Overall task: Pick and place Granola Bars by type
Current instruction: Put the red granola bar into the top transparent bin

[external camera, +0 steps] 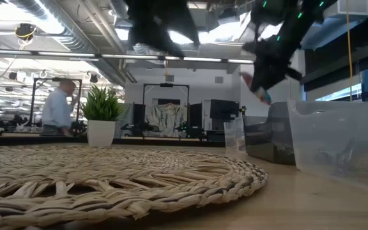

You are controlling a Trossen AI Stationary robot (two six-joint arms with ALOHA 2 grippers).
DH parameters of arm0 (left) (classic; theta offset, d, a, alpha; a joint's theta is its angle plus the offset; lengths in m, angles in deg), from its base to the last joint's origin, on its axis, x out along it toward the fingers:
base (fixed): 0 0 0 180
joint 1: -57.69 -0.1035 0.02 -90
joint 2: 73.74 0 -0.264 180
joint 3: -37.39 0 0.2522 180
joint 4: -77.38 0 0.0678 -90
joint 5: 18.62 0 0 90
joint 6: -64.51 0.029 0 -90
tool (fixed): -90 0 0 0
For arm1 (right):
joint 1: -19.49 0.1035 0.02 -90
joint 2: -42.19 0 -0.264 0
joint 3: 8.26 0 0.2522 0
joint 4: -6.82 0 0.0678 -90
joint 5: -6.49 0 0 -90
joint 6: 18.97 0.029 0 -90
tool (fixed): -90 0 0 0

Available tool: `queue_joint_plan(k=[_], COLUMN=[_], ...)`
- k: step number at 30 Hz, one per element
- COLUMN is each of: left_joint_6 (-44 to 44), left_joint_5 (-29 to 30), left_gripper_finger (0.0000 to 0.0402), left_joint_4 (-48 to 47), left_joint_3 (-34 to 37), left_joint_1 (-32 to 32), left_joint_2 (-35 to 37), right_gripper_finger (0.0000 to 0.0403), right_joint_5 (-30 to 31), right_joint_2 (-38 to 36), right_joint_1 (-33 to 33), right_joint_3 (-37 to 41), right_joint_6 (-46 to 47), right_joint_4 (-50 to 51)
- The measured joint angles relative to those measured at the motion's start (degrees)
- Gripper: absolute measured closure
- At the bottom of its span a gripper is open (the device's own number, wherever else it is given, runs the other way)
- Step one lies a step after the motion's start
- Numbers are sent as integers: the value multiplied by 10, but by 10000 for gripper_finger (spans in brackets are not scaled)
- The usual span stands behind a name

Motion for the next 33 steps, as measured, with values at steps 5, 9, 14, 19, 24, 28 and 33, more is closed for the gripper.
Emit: queue_joint_plan(k=[5,9,14,19,24,28,33], left_joint_6=[-55,-82,-116,-100,-109,-129,-129], left_joint_5=[-64,-102,-88,-41,-32,-32,-47], left_gripper_finger=[150,150,148,150,150,150,150], left_joint_4=[19,30,26,26,26,26,26], left_joint_3=[58,95,134,141,141,141,141], left_joint_1=[-13,-20,-27,-28,-29,-29,-30], left_joint_2=[0,0,0,0,0,0,0], right_gripper_finger=[291,291,291,291,289,280,256], right_joint_5=[-25,-27,-28,-32,-66,-71,-71], right_joint_2=[61,95,112,110,110,110,110], right_joint_1=[-47,-61,-62,-63,-74,-77,-77], right_joint_3=[0,0,0,0,0,0,0], right_joint_6=[-40,-54,-54,-55,-39,-37,-37], right_joint_4=[-1,-2,-3,-10,-21,-19,-20])
